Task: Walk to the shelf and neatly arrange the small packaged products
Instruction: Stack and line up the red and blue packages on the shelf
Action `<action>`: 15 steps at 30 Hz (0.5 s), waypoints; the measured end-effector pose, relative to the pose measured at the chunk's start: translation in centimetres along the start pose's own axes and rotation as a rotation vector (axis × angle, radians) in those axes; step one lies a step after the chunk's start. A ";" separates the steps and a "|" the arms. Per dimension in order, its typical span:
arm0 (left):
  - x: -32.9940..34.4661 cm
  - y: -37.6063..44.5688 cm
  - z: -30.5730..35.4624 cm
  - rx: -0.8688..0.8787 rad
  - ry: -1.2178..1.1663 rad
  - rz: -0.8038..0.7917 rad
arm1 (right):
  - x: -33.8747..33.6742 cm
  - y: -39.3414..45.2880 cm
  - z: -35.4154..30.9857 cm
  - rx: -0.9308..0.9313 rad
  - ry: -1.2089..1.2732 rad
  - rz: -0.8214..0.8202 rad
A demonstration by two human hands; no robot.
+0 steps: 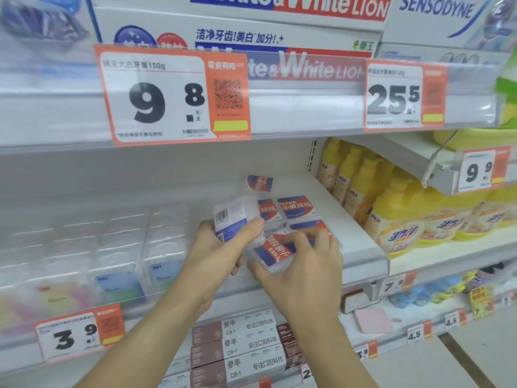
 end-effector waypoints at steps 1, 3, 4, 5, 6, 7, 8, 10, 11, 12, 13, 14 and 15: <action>0.1 0.0 -0.3 0.000 0.014 0.023 | -0.1 0.0 -0.2 0.021 -0.053 0.012; 0.4 -0.1 -0.8 -0.002 0.066 0.069 | -0.1 -0.1 -0.5 0.033 -0.100 -0.038; 0.4 -0.2 -0.9 0.001 0.141 0.084 | 0.2 -0.2 -0.6 0.021 -0.111 -0.103; 0.3 -0.2 -1.0 0.010 0.255 0.098 | 0.5 -0.3 -0.5 0.001 -0.115 -0.189; 0.4 -0.3 -0.9 0.022 0.373 0.105 | 0.8 -0.4 -0.4 -0.026 -0.114 -0.278; 0.4 -0.3 -0.8 0.041 0.461 0.105 | 0.9 -0.6 -0.4 -0.057 -0.102 -0.342; 0.4 -0.4 -0.8 0.064 0.500 0.104 | 1.0 -0.7 -0.3 -0.090 -0.081 -0.375; 0.5 -0.3 -0.7 0.112 0.515 0.114 | 1.0 -0.5 -0.2 -0.122 -0.022 -0.404; 0.5 -0.3 -0.6 0.135 0.506 0.120 | 0.8 -0.4 -0.2 -0.125 0.009 -0.404; 0.7 -0.4 -0.4 0.151 0.486 0.123 | 0.5 -0.2 -0.2 -0.123 0.049 -0.379; 0.8 -0.3 -0.2 0.166 0.459 0.122 | 0.0 0.0 -0.2 -0.109 0.098 -0.325; 0.9 -0.3 0.0 0.187 0.430 0.124 | -0.6 0.2 -0.2 -0.094 0.143 -0.245; 1.0 -0.2 0.2 0.201 0.403 0.125 | -1.1 0.4 -0.3 -0.089 0.162 -0.152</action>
Point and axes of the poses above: each hand's wrist, its own y-axis towards the middle knuckle, its own x-axis out of the palm, z = x × y, the point moved 5 cm from there along y, towards the middle knuckle, and after that the axes turned 6 degrees about -y, right-handed, at the moved point
